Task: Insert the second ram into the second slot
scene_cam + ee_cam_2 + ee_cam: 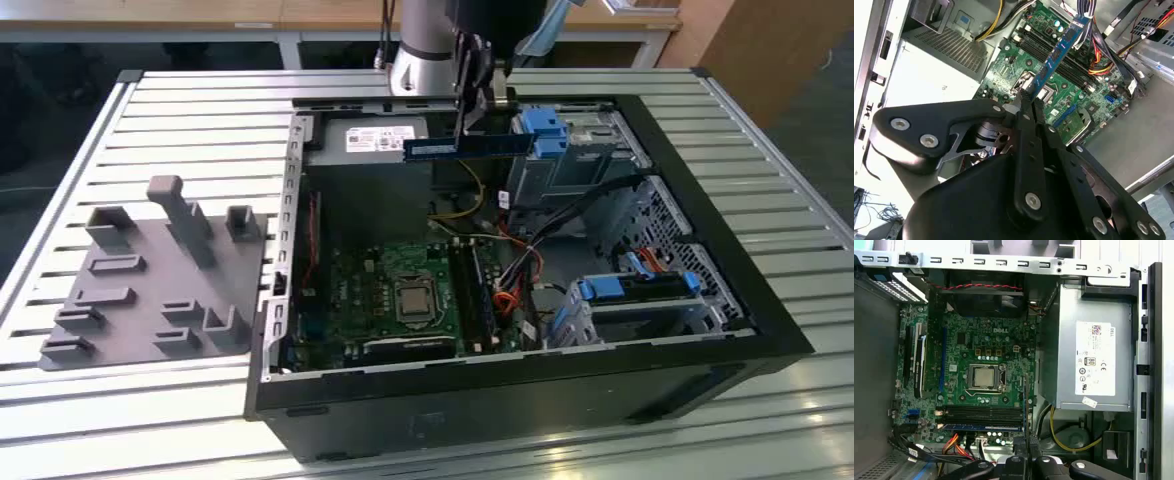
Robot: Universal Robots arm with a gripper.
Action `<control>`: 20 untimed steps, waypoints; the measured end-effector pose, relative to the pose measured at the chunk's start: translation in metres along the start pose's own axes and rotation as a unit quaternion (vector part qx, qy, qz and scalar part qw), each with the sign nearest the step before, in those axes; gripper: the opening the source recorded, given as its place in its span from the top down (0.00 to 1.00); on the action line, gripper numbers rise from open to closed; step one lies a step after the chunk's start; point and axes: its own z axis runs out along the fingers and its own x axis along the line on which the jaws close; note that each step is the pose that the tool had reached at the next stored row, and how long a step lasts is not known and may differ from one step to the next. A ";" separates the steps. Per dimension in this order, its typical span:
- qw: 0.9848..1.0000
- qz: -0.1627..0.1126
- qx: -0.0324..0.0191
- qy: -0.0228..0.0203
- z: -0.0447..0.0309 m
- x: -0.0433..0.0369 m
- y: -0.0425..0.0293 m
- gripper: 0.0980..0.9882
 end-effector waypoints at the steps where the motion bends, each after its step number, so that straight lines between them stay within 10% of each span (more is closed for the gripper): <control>1: 1.000 0.000 0.000 0.000 0.0000 0.0000 0.0000 0.96; 20: 1.000 0.015 0.000 0.000 0.0005 0.0084 0.0003 0.96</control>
